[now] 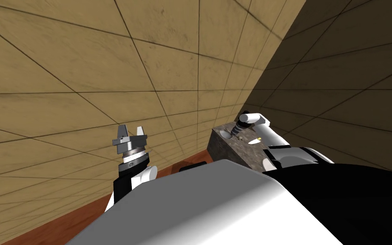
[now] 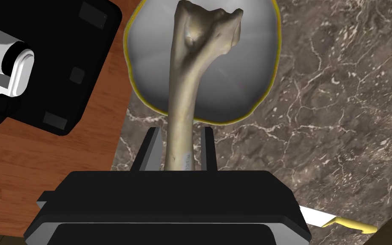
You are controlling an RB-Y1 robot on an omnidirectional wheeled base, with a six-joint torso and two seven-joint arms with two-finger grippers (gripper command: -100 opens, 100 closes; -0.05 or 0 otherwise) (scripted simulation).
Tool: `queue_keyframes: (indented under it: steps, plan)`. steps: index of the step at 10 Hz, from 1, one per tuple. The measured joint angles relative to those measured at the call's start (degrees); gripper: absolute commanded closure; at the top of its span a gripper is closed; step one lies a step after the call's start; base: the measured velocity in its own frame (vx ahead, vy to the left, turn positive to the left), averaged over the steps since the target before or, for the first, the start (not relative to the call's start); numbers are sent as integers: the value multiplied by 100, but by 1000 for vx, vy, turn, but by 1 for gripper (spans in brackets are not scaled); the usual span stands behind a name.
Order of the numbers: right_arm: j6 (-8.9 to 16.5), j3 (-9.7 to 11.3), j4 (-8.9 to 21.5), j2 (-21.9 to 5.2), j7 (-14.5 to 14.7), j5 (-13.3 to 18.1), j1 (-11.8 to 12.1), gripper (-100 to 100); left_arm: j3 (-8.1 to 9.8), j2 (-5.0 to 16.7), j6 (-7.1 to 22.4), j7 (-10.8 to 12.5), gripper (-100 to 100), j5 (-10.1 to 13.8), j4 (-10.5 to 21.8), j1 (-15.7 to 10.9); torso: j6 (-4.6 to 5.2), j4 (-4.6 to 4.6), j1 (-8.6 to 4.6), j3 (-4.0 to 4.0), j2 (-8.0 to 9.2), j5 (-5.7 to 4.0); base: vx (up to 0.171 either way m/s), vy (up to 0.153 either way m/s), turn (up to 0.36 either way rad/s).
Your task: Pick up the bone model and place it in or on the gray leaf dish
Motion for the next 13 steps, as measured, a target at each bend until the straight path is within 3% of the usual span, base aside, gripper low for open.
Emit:
queue_keyframes:
  steps: [13]
  plan:
    - [26,532,1800,-641,559,-557,-694,100,1,0,0,0,0,0,0,1,21,-1,-16,1,3,-7,-4,7,83]
